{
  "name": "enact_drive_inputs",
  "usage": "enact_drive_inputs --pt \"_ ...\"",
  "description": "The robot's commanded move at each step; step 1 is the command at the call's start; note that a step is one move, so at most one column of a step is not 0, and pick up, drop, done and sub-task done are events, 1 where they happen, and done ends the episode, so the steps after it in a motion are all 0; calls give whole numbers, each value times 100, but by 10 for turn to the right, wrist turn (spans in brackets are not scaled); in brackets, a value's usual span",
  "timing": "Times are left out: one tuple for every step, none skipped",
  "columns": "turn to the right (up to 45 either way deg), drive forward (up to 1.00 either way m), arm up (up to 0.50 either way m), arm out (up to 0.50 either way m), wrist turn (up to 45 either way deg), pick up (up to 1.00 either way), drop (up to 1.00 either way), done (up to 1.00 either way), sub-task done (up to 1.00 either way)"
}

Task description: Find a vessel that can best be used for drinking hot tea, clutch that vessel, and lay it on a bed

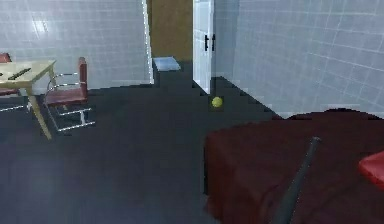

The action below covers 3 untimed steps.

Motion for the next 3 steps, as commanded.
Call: enact_drive_inputs --pt "-300 0 0 0 0 0 0 0 0" --pt "450 0 0 0 0 0 0 0 0" --pt "450 0 0 0 0 0 0 0 0"
